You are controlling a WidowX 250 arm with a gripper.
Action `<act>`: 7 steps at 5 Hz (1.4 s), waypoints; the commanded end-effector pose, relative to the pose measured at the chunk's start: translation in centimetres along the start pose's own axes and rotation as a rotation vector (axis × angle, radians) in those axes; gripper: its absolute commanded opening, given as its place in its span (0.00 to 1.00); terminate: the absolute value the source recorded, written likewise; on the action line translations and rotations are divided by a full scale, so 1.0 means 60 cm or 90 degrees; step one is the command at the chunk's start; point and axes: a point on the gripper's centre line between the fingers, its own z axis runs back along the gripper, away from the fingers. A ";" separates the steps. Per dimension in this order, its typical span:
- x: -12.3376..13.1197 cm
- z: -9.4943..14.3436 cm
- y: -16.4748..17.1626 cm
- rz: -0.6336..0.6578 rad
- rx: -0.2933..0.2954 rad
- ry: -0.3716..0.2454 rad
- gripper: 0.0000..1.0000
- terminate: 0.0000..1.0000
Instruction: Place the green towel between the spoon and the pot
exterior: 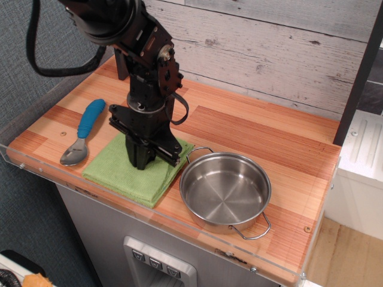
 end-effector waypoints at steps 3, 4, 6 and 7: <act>0.006 0.053 0.018 -0.015 0.022 -0.037 1.00 0.00; 0.007 0.074 0.028 -0.004 0.029 -0.057 1.00 0.00; -0.002 0.119 0.030 0.018 0.035 -0.069 1.00 0.00; 0.001 0.139 0.027 0.027 0.027 -0.072 1.00 0.00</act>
